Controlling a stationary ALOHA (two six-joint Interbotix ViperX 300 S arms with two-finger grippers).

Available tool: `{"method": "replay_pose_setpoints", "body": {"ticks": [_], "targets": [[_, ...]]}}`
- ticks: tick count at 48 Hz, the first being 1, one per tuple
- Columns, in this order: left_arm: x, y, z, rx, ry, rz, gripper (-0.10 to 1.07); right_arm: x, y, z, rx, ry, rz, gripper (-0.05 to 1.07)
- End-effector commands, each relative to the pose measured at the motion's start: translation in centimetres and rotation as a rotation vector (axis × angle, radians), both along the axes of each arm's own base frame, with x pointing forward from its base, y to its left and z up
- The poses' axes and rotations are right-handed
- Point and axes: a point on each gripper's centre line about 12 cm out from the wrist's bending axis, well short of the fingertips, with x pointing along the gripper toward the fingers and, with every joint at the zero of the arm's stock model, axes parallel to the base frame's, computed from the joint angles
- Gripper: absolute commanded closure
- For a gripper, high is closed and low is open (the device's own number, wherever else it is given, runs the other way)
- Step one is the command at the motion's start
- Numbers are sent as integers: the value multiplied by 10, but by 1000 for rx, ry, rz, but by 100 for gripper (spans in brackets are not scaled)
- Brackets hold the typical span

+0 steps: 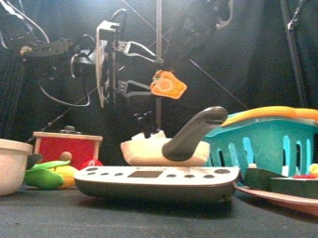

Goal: Hand back squash half

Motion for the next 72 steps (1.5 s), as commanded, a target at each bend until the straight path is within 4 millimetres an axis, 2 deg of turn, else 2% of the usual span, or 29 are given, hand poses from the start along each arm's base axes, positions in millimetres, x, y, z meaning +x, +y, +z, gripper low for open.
{"method": "replay_pose_setpoints", "body": {"ticks": [1, 7, 10, 14, 19, 22, 26, 44, 50, 60, 72], "targets": [[-3, -3, 10, 38, -31, -41, 21, -15, -1, 29, 83, -133, 52, -1], [-9, -10, 10, 91, -29, -101, 21, -34, -1, 45, 220, -269, 136, -1], [-11, -16, 12, 137, -39, -153, 21, -44, -9, 48, 304, -330, 159, -1], [-13, -22, 13, 212, -46, -224, 21, -50, -14, 36, 411, -356, 188, -1], [-13, -26, 14, 304, -56, -292, 21, -53, -14, 10, 528, -335, 233, -1], [-14, -28, 13, 365, -59, -335, 21, -50, -9, -3, 609, -324, 282, -1], [-15, -27, 11, 412, -57, -361, 21, -43, -4, -8, 673, -326, 329, -1], [-14, -20, 5, 439, 2, -355, 21, -18, -19, -15, 662, -320, 263, -1], [-15, -20, 3, 439, 8, -359, 21, -16, -26, -9, 650, -339, 243, -1], [-13, -22, 5, 438, 1, -362, 21, -11, -32, -20, 642, -311, 198, -1], [-12, -23, 5, 438, 0, -364, 21, -4, -36, -24, 637, -304, 179, -1]]}}
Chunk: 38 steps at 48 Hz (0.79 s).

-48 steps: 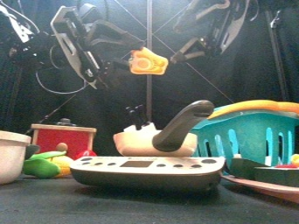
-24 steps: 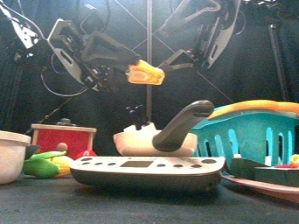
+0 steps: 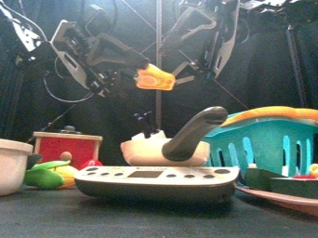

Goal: Hand back squash half

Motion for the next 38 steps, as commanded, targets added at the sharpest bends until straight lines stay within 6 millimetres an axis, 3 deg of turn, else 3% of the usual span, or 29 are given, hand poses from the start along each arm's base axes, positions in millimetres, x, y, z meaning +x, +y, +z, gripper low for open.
{"method": "replay_pose_setpoints", "body": {"ticks": [1, 15, 38], "targets": [[5, -1, 11, -2, -35, -1, 21, 5, -2, 13, 5, -34, -7, -1], [5, -1, 9, -2, -30, -1, 21, 11, 0, -3, -9, 3, 5, -1], [6, 1, 9, -4, -29, 4, 21, 16, 2, -3, -9, 2, 8, 0]]}}
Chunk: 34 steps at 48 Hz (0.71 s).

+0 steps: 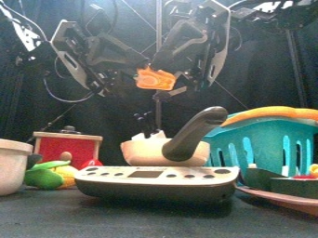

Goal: Hand back squash half

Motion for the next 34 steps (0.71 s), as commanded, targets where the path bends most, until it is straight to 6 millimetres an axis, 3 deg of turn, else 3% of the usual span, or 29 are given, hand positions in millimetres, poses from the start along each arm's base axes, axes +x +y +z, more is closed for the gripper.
{"method": "replay_pose_setpoints", "body": {"ticks": [1, 34], "targets": [[5, 1, 9, -5, -30, 6, 21, 4, 2, 15, 1, -39, 6, 0], [5, 5, 8, -24, -25, 34, 21, 5, 2, 14, 1, -39, 7, 1]]}}
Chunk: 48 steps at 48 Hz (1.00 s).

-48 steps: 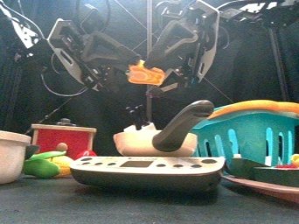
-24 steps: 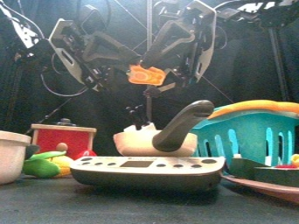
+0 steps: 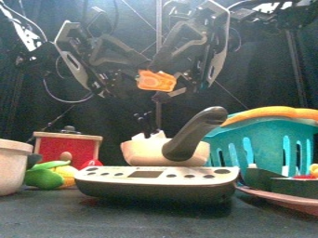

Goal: Hand back squash half

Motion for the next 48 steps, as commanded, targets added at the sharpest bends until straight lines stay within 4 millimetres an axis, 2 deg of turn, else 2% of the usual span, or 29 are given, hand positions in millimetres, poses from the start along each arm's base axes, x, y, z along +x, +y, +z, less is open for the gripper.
{"method": "replay_pose_setpoints", "body": {"ticks": [1, 21, 35, 48], "targets": [[4, 1, 7, -2, -26, 3, 21, 4, 1, 16, 4, -44, 3, 2], [8, 3, 1, -2, -9, 10, 21, 4, 0, 16, 11, -39, -11, 27], [10, 5, 2, -10, -11, 19, 17, 2, -3, 13, -1, -23, -32, 28], [8, 8, 4, -37, -14, 50, 2, 0, -5, 9, 15, -4, -57, 28]]}}
